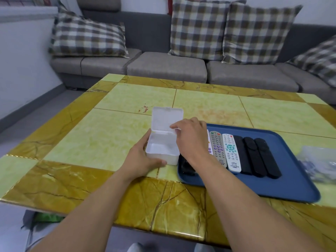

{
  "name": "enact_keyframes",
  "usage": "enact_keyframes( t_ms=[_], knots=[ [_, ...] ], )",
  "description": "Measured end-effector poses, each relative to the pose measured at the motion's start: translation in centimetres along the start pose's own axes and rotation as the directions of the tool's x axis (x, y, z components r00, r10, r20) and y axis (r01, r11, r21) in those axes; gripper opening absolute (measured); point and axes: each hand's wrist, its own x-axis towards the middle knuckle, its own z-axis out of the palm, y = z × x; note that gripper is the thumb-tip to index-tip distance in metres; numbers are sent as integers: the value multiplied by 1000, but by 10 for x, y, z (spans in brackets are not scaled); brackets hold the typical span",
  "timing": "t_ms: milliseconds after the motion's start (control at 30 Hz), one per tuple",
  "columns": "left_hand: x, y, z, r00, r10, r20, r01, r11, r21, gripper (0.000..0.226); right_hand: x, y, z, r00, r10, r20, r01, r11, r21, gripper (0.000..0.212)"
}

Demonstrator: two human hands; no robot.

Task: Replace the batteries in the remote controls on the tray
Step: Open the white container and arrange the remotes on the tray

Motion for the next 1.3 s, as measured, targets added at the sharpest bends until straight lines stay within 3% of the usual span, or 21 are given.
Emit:
enact_keyframes(
  t_ms=[100,167,267,400,500,633,733,900,1133,1300],
  knots=[
    [-1,4,0,999,-46,-4,46,999,-13,126,-4,-1,6,963,-58,264,72,996,-44,39],
    [-1,5,0,999,-47,-2,47,999,-3,130,-5,-1,9,935,-53,351,75,996,-51,43],
    [0,4,0,998,-62,7,62,998,4,133,-6,-1,11,926,-38,376,44,999,-8,44],
    [-2,9,0,995,-79,53,80,997,-20,134,-14,5,4,940,4,342,-68,982,174,45],
    [-9,15,4,994,-85,66,89,994,-62,117,-23,16,-13,958,54,281,-125,963,239,42],
    [-20,26,15,982,-90,-167,72,992,-107,87,-38,36,-32,961,120,248,-173,964,202,39],
    [-25,39,26,947,-12,-320,-20,995,-97,76,-51,49,-38,952,169,254,-227,948,221,39],
    [-22,74,56,884,154,-442,-177,984,-10,67,-74,68,-54,953,163,255,-214,959,187,37],
    [-22,106,116,889,388,-243,-363,921,140,48,-92,121,-87,931,335,143,-349,933,86,43],
    [-24,127,161,916,396,61,-400,900,173,51,-117,173,-118,884,467,-18,-467,884,15,53]
  ],
)
